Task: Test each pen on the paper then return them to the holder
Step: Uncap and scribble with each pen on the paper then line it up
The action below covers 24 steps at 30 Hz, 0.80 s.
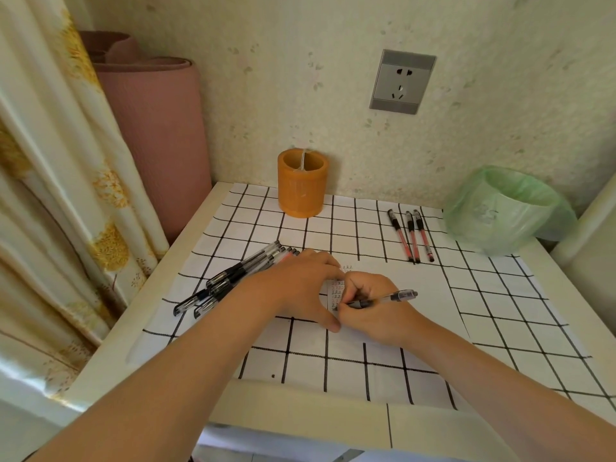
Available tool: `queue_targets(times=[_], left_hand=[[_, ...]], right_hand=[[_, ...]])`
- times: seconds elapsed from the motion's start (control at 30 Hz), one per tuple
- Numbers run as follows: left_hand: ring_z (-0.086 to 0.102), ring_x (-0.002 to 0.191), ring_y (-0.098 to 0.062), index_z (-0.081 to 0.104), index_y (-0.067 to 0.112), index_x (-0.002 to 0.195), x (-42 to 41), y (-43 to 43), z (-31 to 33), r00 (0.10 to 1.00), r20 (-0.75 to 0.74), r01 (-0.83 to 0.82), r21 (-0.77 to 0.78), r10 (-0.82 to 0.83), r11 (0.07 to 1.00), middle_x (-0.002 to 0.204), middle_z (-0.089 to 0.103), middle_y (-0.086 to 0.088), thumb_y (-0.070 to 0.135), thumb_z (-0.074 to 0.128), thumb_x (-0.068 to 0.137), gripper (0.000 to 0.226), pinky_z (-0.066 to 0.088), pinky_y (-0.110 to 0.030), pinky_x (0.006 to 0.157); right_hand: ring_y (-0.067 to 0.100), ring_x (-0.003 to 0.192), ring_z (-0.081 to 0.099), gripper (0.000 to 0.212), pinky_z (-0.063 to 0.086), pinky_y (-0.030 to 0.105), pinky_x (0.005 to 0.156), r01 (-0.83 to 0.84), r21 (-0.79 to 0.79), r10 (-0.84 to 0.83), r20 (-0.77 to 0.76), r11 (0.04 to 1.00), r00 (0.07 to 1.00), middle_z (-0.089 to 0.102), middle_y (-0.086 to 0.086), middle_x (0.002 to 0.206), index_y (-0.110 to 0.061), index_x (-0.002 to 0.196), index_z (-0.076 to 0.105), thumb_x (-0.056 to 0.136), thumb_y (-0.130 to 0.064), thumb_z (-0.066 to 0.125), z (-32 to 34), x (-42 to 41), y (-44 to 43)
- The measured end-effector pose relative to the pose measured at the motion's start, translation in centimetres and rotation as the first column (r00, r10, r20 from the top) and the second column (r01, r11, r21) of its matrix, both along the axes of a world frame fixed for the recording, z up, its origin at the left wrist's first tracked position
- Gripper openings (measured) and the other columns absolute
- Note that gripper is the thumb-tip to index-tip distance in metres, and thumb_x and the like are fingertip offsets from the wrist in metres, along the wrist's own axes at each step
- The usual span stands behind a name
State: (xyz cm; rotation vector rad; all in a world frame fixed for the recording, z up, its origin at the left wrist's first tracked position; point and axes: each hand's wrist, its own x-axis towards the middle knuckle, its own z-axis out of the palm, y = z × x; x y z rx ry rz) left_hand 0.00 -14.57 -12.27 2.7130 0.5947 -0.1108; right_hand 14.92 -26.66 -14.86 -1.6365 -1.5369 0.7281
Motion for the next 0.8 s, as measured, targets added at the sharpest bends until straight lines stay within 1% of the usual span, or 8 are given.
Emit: queue_targets(times=[0.1,0.17,0.23,0.37,0.5,0.7,0.8], left_hand=[[0.029,0.134,-0.010,0.047,0.037,0.141,0.04,0.00,0.10,1.000,0.004,0.003,-0.002,-0.003,1.000,0.146,0.036,0.017,0.063,0.079,0.064,0.087,0.027,-0.038,0.112],[0.029,0.134,-0.011,0.048,0.037,0.140,0.04,0.02,0.15,1.000,0.004,0.009,0.000,-0.009,1.000,0.146,0.036,0.015,0.062,0.080,0.064,0.086,0.028,-0.038,0.112],[0.030,0.134,-0.011,0.048,0.036,0.140,-0.01,0.01,0.15,1.000,0.006,0.010,0.002,-0.010,1.000,0.146,0.037,0.015,0.062,0.080,0.065,0.086,0.029,-0.038,0.111],[0.029,0.135,-0.011,0.047,0.036,0.142,-0.03,-0.04,0.19,1.000,-0.003,0.010,0.007,-0.010,1.000,0.147,0.035,0.015,0.063,0.079,0.065,0.087,0.027,-0.039,0.112],[0.030,0.133,-0.011,0.048,0.037,0.140,-0.04,-0.06,0.26,1.000,-0.006,0.009,0.011,-0.009,1.000,0.145,0.036,0.016,0.063,0.079,0.064,0.086,0.028,-0.042,0.112],[0.029,0.134,-0.011,0.045,0.035,0.143,0.03,0.04,0.21,1.000,-0.014,0.008,-0.001,-0.008,1.000,0.147,0.036,0.015,0.064,0.079,0.064,0.090,0.030,-0.042,0.113],[0.029,0.134,-0.010,0.045,0.035,0.143,0.05,-0.04,0.23,1.000,-0.010,0.007,-0.001,-0.007,1.000,0.146,0.035,0.015,0.063,0.080,0.064,0.090,0.029,-0.040,0.113]], right_hand=[[0.014,0.068,0.063,0.013,0.053,0.038,0.058,0.000,-0.014,0.001,0.018,1.000,1.000,0.065,0.000,0.073,-0.021,0.070,0.059,0.070,-0.017,0.071,0.01,-0.09,0.12],[0.014,0.064,0.060,0.014,0.052,0.039,0.057,-0.002,-0.036,0.003,0.017,0.999,1.000,0.064,0.001,0.072,-0.018,0.071,0.059,0.070,-0.012,0.072,0.08,-0.10,0.20],[0.016,0.065,0.061,0.015,0.052,0.039,0.058,-0.011,-0.026,0.012,0.019,1.000,1.000,0.064,0.002,0.072,-0.017,0.071,0.058,0.071,-0.010,0.072,0.09,-0.10,0.21],[0.022,0.071,0.064,0.015,0.053,0.038,0.059,0.006,0.010,-0.006,0.010,1.000,1.000,0.065,0.002,0.074,-0.021,0.071,0.058,0.071,-0.016,0.072,0.05,-0.09,-0.05],[0.014,0.068,0.063,0.018,0.052,0.031,0.057,-0.008,-0.015,0.008,0.023,1.000,1.000,0.065,-0.002,0.073,-0.026,0.070,0.059,0.073,-0.015,0.073,-0.08,-0.11,0.03],[0.019,0.071,0.065,0.018,0.054,0.040,0.058,-0.018,-0.035,0.018,0.017,0.999,1.000,0.065,-0.001,0.074,-0.025,0.070,0.059,0.072,-0.016,0.074,0.12,-0.01,-0.03],[0.015,0.066,0.062,0.013,0.053,0.039,0.058,-0.020,-0.035,0.020,0.003,0.999,1.000,0.065,-0.003,0.072,-0.023,0.071,0.060,0.071,-0.019,0.072,0.03,-0.05,-0.13]])
